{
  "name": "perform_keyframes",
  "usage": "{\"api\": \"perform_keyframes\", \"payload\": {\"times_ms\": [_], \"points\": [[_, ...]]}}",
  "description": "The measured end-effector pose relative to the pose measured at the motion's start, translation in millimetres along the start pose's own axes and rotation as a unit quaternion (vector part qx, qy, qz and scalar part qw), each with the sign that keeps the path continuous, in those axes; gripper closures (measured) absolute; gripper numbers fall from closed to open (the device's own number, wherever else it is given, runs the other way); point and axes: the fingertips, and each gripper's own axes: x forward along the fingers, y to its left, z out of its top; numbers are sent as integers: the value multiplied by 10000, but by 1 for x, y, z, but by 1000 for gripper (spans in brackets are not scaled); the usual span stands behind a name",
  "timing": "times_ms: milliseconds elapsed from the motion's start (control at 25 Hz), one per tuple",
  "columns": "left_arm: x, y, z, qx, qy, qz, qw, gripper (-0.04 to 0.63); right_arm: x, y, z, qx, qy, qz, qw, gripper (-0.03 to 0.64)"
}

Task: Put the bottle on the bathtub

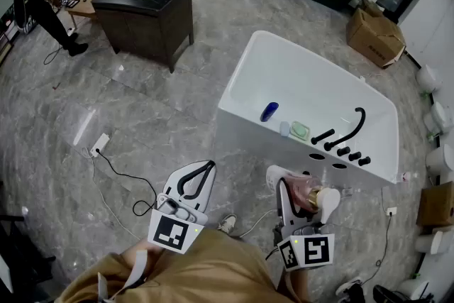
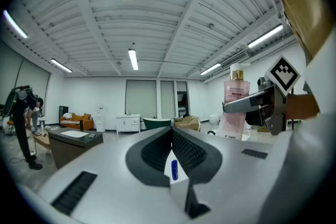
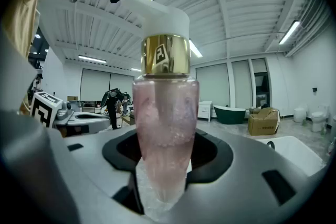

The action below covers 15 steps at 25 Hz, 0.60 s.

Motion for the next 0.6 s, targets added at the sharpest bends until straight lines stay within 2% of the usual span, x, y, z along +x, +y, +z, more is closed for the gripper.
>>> {"api": "perform_keyframes", "payload": {"times_ms": [120,240,600], "points": [[2,-11,10,237,-58,-16,9997,589,-5,-8,1,-19,45,35,10000,385],[1,-16,8,-41,11,173,9998,589,-9,-14,0,-43,48,102,9999,385],[5,-38,9,-33,92,515,9986,589,-17,-34,-5,-43,-11,414,9991,385]]}}
